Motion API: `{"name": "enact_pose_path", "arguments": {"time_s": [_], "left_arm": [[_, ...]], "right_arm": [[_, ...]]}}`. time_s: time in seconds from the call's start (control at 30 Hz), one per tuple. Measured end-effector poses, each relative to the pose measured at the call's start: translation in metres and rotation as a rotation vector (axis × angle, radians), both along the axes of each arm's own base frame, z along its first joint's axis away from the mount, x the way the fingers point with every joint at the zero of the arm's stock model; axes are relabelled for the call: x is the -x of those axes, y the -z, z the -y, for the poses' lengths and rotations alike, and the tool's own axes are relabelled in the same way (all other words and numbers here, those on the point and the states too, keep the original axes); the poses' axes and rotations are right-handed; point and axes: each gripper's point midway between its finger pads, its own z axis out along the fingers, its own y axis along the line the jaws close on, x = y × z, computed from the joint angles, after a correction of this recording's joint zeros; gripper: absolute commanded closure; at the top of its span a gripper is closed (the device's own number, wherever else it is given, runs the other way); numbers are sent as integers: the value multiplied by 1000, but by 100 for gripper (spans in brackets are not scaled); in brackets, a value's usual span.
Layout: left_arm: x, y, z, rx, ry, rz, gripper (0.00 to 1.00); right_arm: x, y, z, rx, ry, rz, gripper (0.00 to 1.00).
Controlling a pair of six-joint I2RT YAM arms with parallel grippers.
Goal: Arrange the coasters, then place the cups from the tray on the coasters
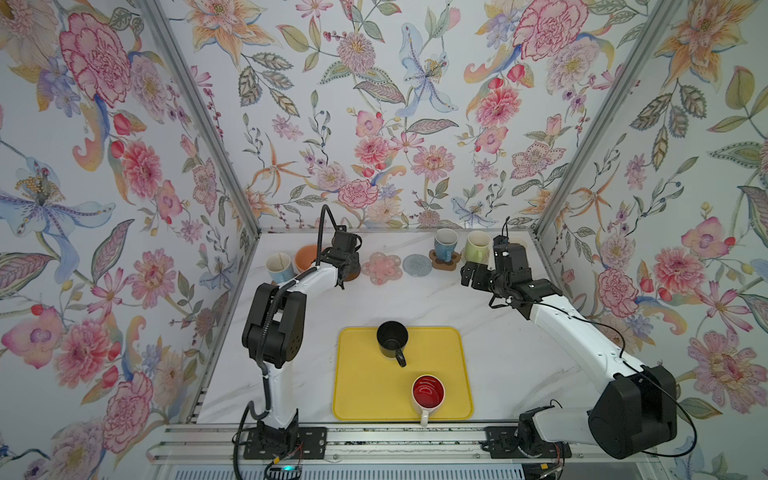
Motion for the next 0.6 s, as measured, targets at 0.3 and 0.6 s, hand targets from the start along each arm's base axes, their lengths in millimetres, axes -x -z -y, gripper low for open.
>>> {"name": "enact_pose_path", "arguments": {"time_s": [0.3,0.6], "left_arm": [[6,1,-3,4,-9,-3,100],[7,2,-2,17,-17,-5,100]], "right_arm": [[0,0,0,0,0,0,1],[0,0,0,0,0,-1,1]]}}
